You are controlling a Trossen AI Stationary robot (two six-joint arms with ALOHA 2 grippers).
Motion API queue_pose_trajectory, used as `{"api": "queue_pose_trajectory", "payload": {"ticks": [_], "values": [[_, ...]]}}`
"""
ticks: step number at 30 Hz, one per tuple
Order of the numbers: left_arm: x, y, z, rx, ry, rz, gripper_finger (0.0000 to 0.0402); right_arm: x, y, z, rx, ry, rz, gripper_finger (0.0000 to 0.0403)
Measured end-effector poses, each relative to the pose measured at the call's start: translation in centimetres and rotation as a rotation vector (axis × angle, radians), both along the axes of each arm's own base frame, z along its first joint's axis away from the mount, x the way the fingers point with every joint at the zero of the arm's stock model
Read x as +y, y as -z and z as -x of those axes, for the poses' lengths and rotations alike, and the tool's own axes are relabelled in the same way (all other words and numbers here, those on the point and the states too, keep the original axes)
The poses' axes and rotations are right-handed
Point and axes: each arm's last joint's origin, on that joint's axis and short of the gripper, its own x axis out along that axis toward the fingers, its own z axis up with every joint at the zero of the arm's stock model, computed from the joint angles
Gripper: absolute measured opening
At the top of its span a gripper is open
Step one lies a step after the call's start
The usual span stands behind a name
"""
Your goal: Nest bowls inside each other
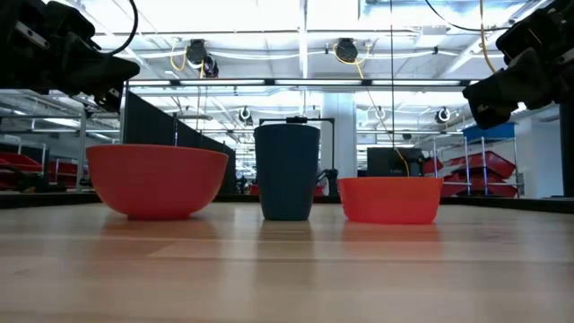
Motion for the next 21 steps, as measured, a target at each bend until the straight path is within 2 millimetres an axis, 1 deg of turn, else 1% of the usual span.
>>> {"api": "queue_pose_trajectory", "payload": {"ticks": [12,16,21], "values": [[0.1,0.04,-0.01,0.003,-0.034,-0.009,0.0,0.0,0.0,0.0,0.0,0.0,0.0,0.0],[0.11,0.04,-0.01,0.001,-0.037,-0.055,0.0,0.0,0.0,0.0,0.0,0.0,0.0,0.0],[0.11,0.06,-0.01,0.002,-0.038,-0.058,0.0,0.0,0.0,0.0,0.0,0.0,0.0,0.0]]}}
